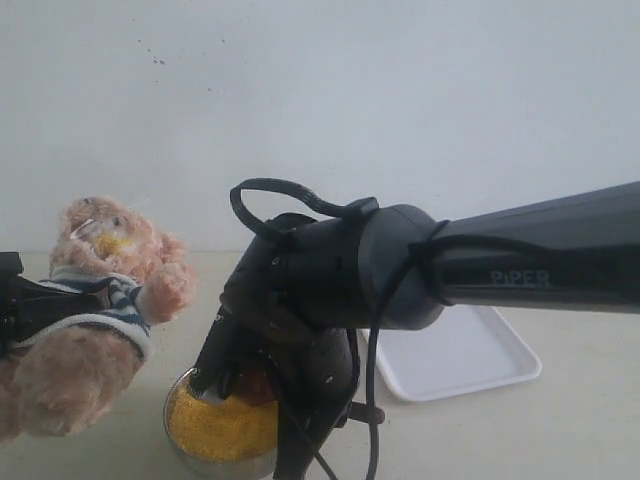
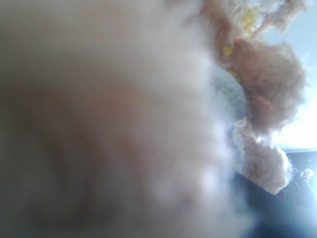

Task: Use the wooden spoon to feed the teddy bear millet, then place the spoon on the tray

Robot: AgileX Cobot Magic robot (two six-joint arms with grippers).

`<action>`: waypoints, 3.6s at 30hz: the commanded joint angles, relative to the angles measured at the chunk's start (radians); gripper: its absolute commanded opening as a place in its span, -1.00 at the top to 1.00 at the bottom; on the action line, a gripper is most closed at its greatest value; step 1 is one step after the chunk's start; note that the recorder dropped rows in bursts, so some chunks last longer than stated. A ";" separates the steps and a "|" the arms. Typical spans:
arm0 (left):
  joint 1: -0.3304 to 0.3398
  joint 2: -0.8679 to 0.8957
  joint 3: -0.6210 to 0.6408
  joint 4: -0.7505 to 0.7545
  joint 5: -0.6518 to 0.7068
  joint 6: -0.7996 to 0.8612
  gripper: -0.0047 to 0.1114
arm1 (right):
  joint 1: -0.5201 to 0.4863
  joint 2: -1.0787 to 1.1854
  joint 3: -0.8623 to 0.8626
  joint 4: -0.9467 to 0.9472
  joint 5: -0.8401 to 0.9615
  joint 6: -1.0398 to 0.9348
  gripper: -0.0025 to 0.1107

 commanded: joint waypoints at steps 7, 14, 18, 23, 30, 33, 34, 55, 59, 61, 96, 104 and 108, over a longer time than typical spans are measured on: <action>-0.002 -0.009 -0.005 -0.012 0.011 0.008 0.85 | -0.002 -0.001 -0.002 0.092 -0.045 -0.041 0.96; -0.002 -0.009 -0.005 -0.012 0.011 0.008 0.85 | -0.007 -0.014 -0.002 0.067 -0.038 0.003 0.96; -0.002 -0.009 -0.005 -0.012 0.011 0.008 0.85 | -0.053 -0.061 -0.002 0.161 -0.024 -0.079 0.96; -0.002 -0.009 -0.005 0.012 0.011 0.008 0.85 | -0.118 -0.073 -0.002 0.353 0.041 -0.214 0.96; 0.000 -0.009 -0.005 0.023 0.059 0.008 0.85 | -0.192 -0.087 -0.002 0.565 0.045 -0.286 0.96; 0.000 -0.009 -0.005 0.027 0.107 0.008 0.85 | -0.225 -0.095 -0.002 0.636 0.079 -0.336 0.96; 0.000 -0.009 -0.005 0.037 0.116 0.002 0.85 | -0.237 -0.098 -0.002 0.659 0.095 -0.349 0.96; 0.080 -0.121 -0.005 0.297 0.120 -0.166 0.85 | -0.365 -0.098 -0.002 0.887 0.185 -0.545 0.96; 0.083 -0.137 -0.002 0.386 0.093 -0.202 0.85 | -0.365 -0.098 -0.002 0.887 0.159 -0.542 0.96; 0.083 -0.137 0.010 0.396 0.093 -0.210 0.85 | -0.365 -0.098 -0.002 0.887 0.143 -0.542 0.96; 0.083 -0.137 0.246 0.307 0.097 -0.124 0.85 | -0.328 -0.098 -0.013 0.944 0.097 -0.379 0.96; 0.083 -0.137 0.246 0.305 0.092 -0.121 0.85 | -0.328 -0.098 -0.210 0.845 0.223 -0.253 0.96; 0.083 -0.137 0.246 0.305 0.092 -0.121 0.85 | -0.305 -0.098 -0.311 0.847 0.259 -0.244 0.96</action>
